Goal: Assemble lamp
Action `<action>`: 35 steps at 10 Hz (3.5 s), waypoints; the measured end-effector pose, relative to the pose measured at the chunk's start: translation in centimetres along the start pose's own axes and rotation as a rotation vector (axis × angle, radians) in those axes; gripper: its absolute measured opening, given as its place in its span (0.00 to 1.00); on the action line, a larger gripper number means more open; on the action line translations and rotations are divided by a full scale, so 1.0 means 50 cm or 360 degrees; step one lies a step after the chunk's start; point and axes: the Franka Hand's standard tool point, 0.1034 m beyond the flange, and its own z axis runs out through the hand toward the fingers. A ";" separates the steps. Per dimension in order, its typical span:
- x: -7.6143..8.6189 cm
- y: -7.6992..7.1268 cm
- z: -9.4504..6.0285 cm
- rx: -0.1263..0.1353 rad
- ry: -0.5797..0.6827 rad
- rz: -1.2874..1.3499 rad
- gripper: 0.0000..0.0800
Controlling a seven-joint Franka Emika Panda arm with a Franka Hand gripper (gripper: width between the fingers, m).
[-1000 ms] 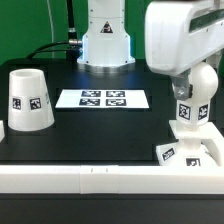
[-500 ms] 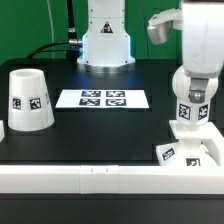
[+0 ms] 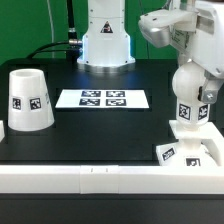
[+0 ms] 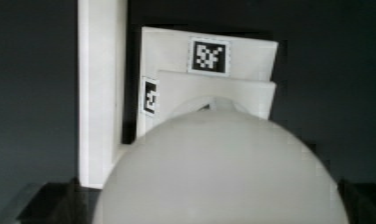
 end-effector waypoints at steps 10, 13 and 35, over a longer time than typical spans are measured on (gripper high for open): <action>-0.020 -0.003 0.002 0.0008 -0.0023 0.0119 0.72; -0.021 -0.007 0.003 0.0026 -0.0021 0.0578 0.72; 0.027 -0.024 0.007 0.0358 -0.0005 0.3791 0.72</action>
Offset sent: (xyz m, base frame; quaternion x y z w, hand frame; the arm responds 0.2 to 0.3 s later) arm 0.0000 0.0000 0.0000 0.0000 0.0000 0.0000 1.0000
